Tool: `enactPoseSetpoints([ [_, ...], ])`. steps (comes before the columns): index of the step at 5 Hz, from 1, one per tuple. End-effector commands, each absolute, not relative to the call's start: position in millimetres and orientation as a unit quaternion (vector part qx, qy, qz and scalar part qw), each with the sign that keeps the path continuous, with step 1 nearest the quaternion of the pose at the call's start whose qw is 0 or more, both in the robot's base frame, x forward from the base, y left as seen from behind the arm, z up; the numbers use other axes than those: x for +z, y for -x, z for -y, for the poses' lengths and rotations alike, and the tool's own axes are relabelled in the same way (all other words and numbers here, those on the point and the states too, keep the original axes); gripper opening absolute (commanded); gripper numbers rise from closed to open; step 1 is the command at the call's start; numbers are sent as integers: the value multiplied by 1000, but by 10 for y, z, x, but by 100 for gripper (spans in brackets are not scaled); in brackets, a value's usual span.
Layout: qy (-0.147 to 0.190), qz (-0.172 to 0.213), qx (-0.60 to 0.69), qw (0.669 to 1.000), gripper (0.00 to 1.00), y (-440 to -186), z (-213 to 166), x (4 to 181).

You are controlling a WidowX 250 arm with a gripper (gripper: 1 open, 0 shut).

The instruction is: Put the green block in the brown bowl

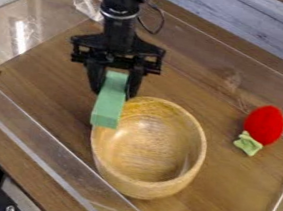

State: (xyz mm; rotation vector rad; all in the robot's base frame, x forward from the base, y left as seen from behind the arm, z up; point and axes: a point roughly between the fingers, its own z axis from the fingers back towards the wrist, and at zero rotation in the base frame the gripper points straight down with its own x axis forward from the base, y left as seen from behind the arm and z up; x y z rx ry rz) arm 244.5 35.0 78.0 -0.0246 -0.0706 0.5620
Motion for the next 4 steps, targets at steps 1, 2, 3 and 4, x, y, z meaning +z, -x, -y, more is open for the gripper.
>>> enactPoseSetpoints([
  [1, 17, 53, 267, 962, 0, -2453, -204, 873],
  [2, 22, 47, 256, 965, 0, -2411, -4, 806],
  [3, 30, 40, 263, 964, 0, -2303, 236, 793],
  [4, 34, 42, 237, 970, 0, -2212, 421, 797],
])
